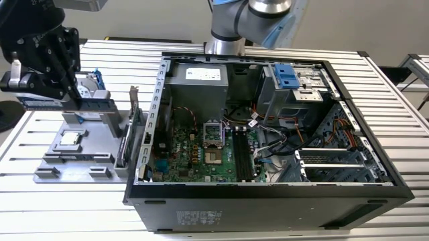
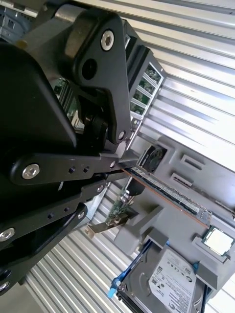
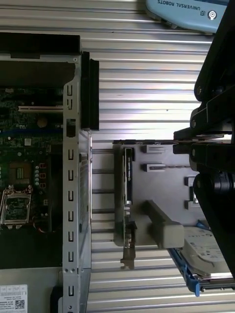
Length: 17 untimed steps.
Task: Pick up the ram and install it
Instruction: 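Pick up the ram and move it above insertion slot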
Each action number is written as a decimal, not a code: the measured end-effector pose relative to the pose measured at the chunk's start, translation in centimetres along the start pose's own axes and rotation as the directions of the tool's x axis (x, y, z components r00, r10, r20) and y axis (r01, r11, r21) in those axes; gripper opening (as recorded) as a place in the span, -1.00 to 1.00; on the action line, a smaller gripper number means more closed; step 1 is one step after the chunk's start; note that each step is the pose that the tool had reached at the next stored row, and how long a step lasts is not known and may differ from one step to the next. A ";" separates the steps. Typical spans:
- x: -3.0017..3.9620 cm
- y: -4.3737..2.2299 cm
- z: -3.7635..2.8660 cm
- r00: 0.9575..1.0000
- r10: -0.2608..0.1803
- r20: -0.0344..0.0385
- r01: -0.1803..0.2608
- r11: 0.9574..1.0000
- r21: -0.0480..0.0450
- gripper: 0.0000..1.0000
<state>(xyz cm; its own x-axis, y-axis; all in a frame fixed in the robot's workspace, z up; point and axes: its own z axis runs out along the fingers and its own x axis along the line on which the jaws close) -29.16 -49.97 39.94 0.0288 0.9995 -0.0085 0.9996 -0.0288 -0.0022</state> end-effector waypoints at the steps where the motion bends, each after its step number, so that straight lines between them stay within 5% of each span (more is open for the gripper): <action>1: 0.00 0.12 0.00 1.000 0.000 0.000 0.000 1.000 0.000 -1.00; 17: 0.07 2.29 -0.01 1.000 0.000 0.000 0.000 1.000 0.000 -1.00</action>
<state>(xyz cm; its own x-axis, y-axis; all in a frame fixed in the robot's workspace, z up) -26.87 -49.97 39.94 0.0288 0.9995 -0.0086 0.9996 -0.0288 -0.0023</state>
